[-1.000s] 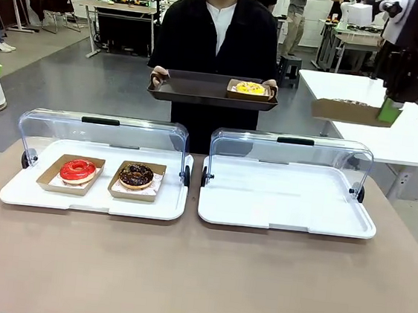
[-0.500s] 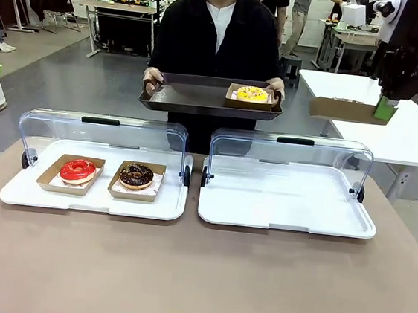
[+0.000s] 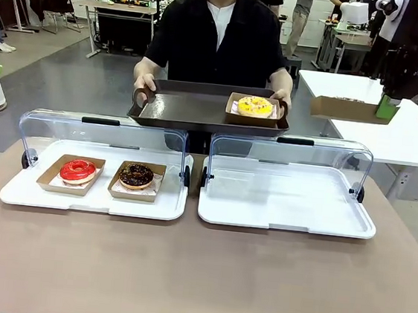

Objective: Provide the desired donut to the person.
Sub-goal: Place the picked Paper togo box onto the Handle tray extended by the person.

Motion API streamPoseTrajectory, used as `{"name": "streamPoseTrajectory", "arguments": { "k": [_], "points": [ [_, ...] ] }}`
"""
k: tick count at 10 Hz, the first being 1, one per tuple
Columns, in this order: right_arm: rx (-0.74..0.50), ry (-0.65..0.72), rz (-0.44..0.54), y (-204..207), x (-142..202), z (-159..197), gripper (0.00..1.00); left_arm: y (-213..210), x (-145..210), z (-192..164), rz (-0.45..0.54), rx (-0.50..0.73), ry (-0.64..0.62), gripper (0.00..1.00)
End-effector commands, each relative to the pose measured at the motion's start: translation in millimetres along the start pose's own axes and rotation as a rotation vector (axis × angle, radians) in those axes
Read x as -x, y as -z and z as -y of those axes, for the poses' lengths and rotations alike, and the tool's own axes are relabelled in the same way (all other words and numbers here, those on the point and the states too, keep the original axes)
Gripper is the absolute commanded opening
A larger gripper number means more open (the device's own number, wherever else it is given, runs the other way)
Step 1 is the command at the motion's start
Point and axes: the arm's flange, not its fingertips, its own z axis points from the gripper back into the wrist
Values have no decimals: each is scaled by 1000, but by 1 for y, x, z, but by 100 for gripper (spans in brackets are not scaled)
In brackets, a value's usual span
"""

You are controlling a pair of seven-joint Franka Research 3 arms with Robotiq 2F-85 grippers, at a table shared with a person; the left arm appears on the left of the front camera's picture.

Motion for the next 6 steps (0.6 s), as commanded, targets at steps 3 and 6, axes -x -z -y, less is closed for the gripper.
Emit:
{"name": "streamPoseTrajectory", "arguments": {
  "k": [3,6],
  "points": [
    [-1,1,-1,3,0,-3,0,0,-3,1,15,1,4,100],
    [-1,1,-1,3,0,-3,0,0,-3,1,15,1,4,100]
  ]
}}
